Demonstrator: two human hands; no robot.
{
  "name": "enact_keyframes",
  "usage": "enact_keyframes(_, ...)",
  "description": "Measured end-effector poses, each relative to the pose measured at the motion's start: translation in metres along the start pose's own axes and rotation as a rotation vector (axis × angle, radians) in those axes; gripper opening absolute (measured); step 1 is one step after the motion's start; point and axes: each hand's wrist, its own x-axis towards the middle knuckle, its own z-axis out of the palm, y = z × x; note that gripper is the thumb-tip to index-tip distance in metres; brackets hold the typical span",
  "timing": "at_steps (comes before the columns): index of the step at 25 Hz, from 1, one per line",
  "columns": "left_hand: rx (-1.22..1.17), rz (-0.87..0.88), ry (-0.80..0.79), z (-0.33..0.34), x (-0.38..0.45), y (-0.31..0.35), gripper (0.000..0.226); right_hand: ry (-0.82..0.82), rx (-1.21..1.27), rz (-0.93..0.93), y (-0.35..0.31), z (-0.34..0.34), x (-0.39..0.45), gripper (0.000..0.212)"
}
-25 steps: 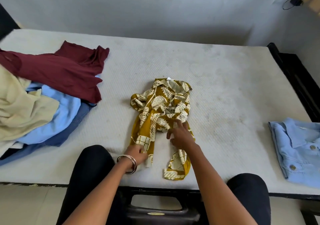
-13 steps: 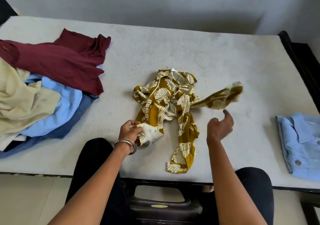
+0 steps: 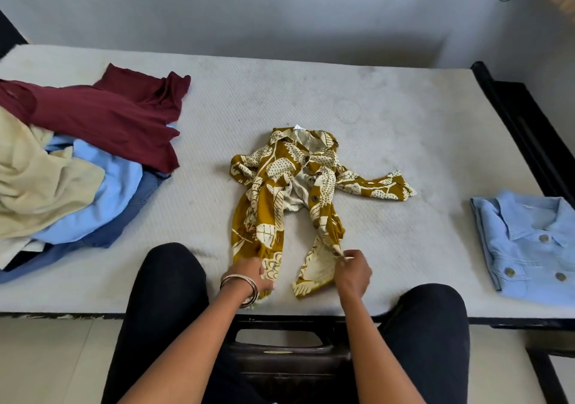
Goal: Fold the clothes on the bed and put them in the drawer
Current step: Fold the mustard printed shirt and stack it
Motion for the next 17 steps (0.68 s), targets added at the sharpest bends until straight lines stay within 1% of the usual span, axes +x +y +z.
enact_keyframes(1,0.095,0.001,0.037,0.004,-0.001,0.005,0.042,0.058,0.048,0.077,0.005,-0.010,0.006,0.029)
enact_keyframes(2,0.161,0.003,0.087,0.008,-0.002,0.011,0.044,0.098,0.042,0.113,0.009,-0.020,0.010,0.031)
enact_keyframes(3,0.202,0.014,0.143,0.013,-0.001,0.017,0.045,0.122,0.010,0.093,0.014,-0.026,0.013,0.032)
enact_keyframes(4,0.215,0.033,0.190,0.020,0.000,0.023,0.045,0.126,0.002,0.018,0.015,-0.030,0.015,0.033)
enact_keyframes(5,0.203,0.062,0.225,0.027,0.000,0.028,0.042,0.109,-0.005,-0.098,0.015,-0.030,0.016,0.031)
enact_keyframes(7,0.084,0.112,0.297,0.038,0.002,0.031,0.029,0.086,-0.014,-0.286,0.010,-0.024,0.015,0.028)
enact_keyframes(8,-0.022,0.103,0.346,0.042,0.002,0.029,0.023,0.088,-0.011,-0.321,0.006,-0.020,0.016,0.028)
enact_keyframes(9,-0.152,0.066,0.402,0.043,0.002,0.026,0.021,0.101,-0.003,-0.290,0.002,-0.015,0.016,0.029)
enact_keyframes(10,-0.291,0.013,0.454,0.042,0.004,0.022,0.021,0.111,0.017,-0.212,-0.001,-0.012,0.018,0.029)
enact_keyframes(11,-0.410,-0.048,0.494,0.038,0.005,0.017,0.024,0.097,0.014,-0.126,-0.002,-0.008,0.020,0.028)
enact_keyframes(12,-0.493,-0.091,0.524,0.034,0.006,0.011,0.026,0.070,-0.011,-0.084,-0.001,-0.006,0.023,0.027)
enact_keyframes(14,-0.510,-0.110,0.499,0.026,0.007,0.002,0.026,0.000,-0.080,-0.099,0.005,-0.002,0.031,0.023)
enact_keyframes(15,-0.437,-0.070,0.452,0.023,0.007,-0.001,0.019,-0.016,-0.078,-0.089,0.006,-0.002,0.034,0.021)
enact_keyframes(16,-0.313,0.001,0.365,0.022,0.005,-0.003,0.007,-0.018,-0.053,-0.062,0.006,-0.002,0.035,0.020)
enact_keyframes(17,-0.167,0.070,0.273,0.023,0.002,0.000,0.009,-0.006,-0.022,-0.040,0.005,-0.003,0.033,0.018)
